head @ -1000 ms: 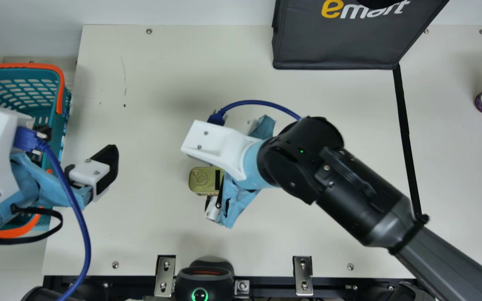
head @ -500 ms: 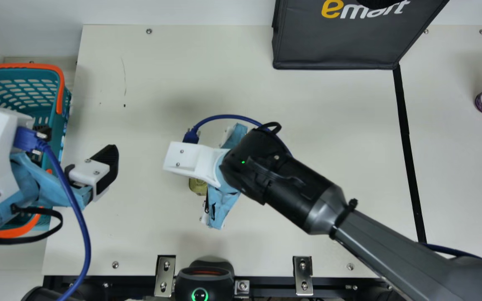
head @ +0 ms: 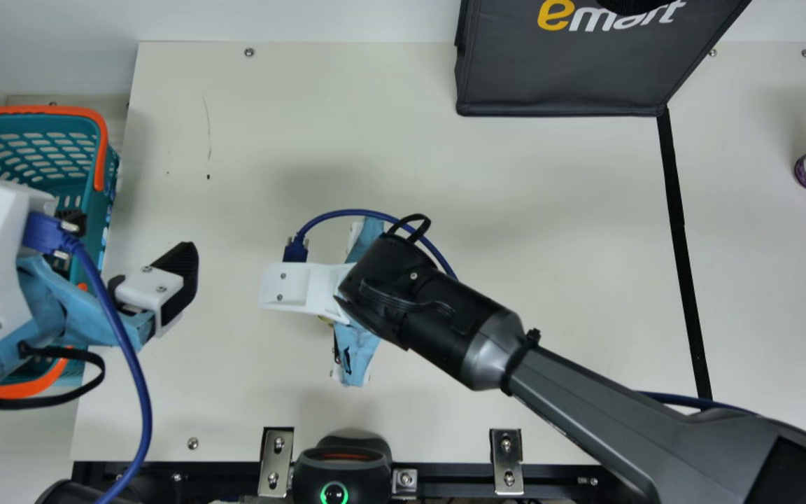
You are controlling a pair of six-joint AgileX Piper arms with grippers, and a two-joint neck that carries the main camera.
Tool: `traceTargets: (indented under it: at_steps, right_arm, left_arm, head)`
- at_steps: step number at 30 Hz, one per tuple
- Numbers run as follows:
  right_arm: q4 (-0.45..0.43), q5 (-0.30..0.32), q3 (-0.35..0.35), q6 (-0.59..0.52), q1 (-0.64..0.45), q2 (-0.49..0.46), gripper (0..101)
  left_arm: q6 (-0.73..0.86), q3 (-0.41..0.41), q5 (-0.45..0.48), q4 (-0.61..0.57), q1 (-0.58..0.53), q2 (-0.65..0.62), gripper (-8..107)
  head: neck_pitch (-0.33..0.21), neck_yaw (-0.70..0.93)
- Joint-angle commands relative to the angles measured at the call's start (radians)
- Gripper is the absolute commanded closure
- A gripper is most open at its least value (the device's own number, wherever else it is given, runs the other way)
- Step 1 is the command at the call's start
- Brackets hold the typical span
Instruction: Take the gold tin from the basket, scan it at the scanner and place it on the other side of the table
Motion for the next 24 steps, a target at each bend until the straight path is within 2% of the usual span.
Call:
traceTargets:
  at_steps: [1,18,24]
  right_arm:
    - [-0.004,-0.002,-0.001,-0.014,-0.001,0.008,6]
    - [0.009,-0.016,-0.027,-0.092,-0.020,0.096,6]
    - [0.022,-0.003,-0.038,-0.096,-0.029,0.114,46]
  left_arm:
    - [0.000,0.000,0.000,0.000,0.000,0.000,9]
    - [0.000,0.000,0.000,0.000,0.000,0.000,9]
    - [0.000,0.000,0.000,0.000,0.000,0.000,9]
  head:
    - [-0.029,0.000]
    - [-0.029,0.000]
    - [-0.029,0.000]
